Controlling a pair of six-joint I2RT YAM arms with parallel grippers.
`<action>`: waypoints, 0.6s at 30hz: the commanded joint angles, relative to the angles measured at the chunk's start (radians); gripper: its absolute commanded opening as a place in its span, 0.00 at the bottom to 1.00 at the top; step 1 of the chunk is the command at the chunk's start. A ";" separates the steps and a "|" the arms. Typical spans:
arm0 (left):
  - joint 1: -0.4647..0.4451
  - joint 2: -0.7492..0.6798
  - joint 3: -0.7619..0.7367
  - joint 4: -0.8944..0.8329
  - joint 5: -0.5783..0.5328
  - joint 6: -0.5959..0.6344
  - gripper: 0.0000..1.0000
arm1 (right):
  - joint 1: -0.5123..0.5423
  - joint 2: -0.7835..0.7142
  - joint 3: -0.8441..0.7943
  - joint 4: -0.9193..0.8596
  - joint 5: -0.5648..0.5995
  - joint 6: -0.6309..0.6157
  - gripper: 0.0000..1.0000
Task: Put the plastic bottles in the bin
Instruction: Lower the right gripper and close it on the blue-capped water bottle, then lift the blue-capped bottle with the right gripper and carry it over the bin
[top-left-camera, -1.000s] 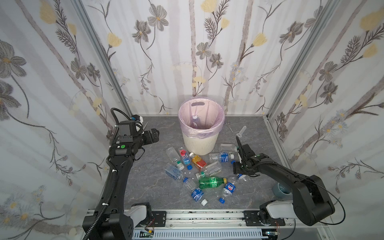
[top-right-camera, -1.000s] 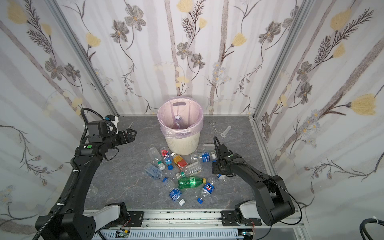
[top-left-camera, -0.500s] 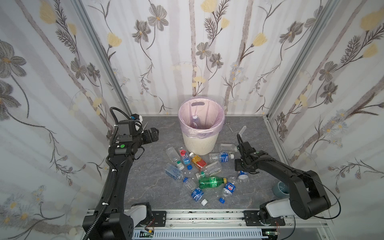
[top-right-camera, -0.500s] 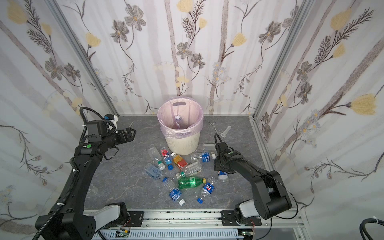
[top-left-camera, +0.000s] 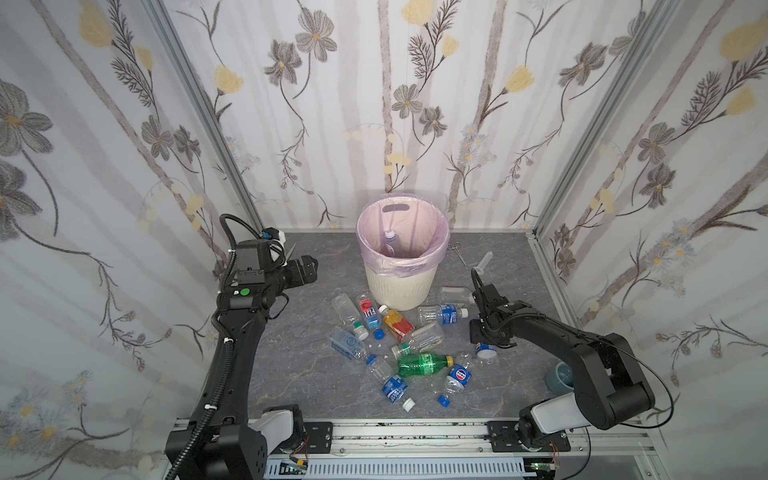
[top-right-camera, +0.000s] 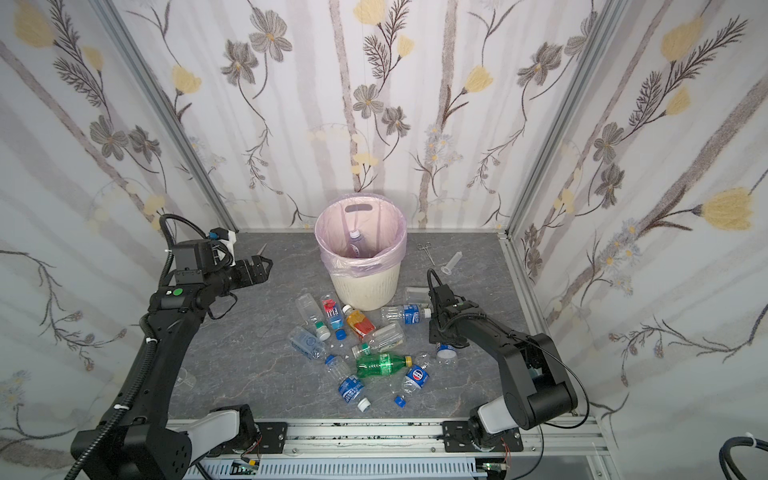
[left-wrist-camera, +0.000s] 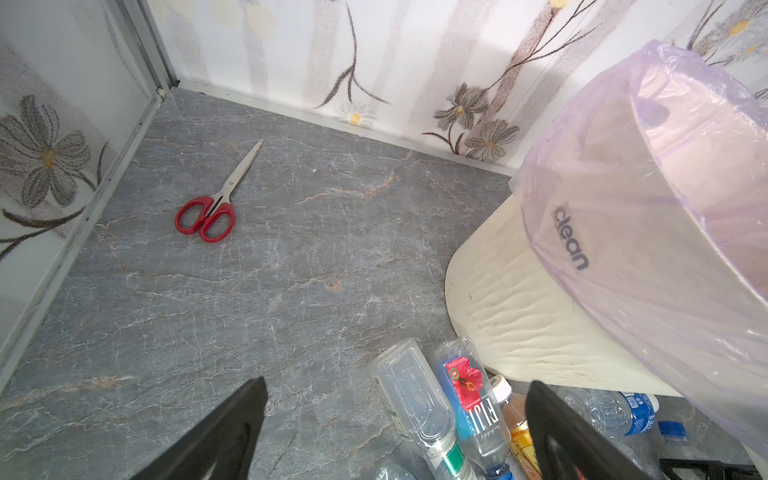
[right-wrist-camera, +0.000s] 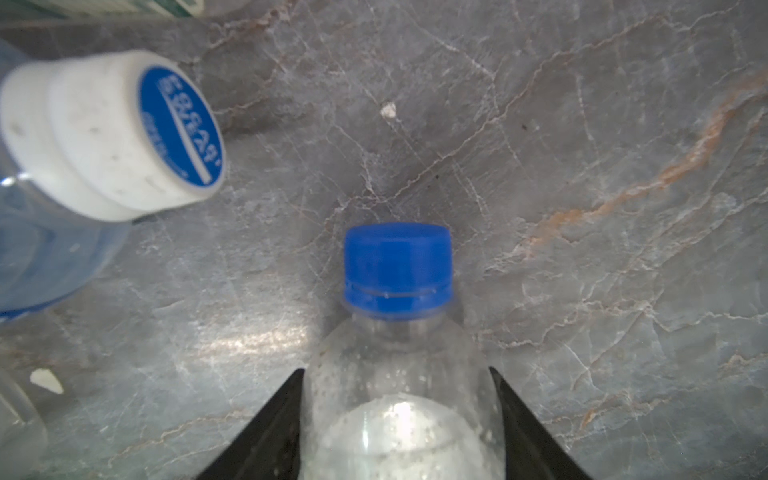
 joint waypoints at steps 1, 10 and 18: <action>0.001 -0.005 0.007 0.020 0.007 0.020 0.99 | 0.000 0.002 -0.003 0.025 0.011 0.002 0.57; 0.001 0.004 -0.023 0.072 0.006 0.020 0.99 | -0.004 -0.113 0.043 -0.018 0.069 -0.006 0.51; 0.002 0.026 -0.069 0.136 0.005 0.011 0.99 | -0.005 -0.238 0.137 -0.072 0.086 -0.034 0.49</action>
